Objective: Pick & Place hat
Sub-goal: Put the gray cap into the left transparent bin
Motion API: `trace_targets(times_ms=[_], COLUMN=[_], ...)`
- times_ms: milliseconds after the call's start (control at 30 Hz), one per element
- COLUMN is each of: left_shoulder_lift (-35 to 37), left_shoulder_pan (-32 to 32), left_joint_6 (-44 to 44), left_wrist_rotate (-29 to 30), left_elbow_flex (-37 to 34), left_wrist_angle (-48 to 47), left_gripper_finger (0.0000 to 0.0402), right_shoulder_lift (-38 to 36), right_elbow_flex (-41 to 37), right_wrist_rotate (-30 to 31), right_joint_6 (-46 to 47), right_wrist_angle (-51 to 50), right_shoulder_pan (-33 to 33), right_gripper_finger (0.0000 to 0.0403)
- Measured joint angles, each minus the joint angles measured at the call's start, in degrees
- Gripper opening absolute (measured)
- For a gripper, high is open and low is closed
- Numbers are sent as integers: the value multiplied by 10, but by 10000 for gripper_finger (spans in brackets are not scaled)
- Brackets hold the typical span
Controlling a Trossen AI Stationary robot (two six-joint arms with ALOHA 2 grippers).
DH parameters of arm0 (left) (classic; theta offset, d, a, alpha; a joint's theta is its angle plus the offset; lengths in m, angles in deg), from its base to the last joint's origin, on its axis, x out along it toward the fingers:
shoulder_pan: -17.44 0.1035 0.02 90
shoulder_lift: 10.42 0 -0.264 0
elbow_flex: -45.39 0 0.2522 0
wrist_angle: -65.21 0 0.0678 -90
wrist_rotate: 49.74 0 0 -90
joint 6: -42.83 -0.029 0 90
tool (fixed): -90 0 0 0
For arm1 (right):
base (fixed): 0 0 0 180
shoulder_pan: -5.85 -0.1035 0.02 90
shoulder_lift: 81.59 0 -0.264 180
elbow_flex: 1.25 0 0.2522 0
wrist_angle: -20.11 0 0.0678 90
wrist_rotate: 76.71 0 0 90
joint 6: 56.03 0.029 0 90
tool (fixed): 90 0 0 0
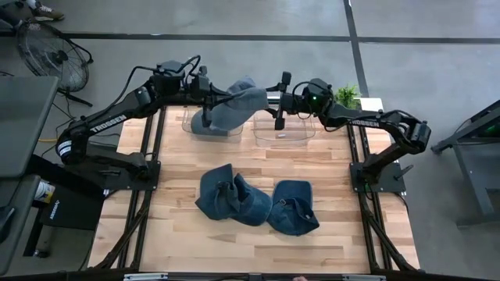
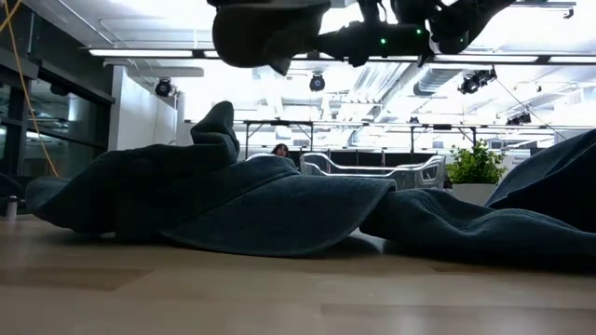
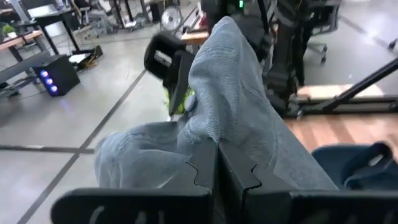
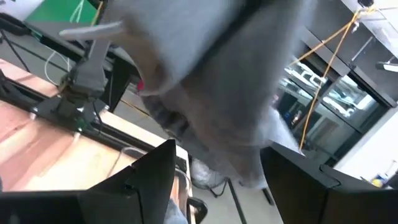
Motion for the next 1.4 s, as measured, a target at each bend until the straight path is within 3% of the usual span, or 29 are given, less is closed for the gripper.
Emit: trace_targets(times_ms=[367,600,900,1133,1400], left_shoulder_lift=[0,0,0,0,0], left_shoulder_pan=[0,0,0,0,-1], left_joint_6=[60,100,134,138,140], left_wrist_rotate=[-60,-116,-166,-182,-202], left_elbow_flex=[0,0,0,0,0], left_wrist_angle=[40,84,112,111,111], left_gripper_finger=[0,0,0,0,0], right_shoulder_lift=[0,0,0,0,0], right_elbow_flex=[0,12,89,130,171], right_wrist_rotate=[25,-6,-17,-16,-15], right_joint_6=[1,31,31,39,72], right_wrist_angle=[74,71,-52,-86,-178], right_shoulder_pan=[-15,-26,-70,-82,-82], right_gripper_finger=[229,229,229,219,174])
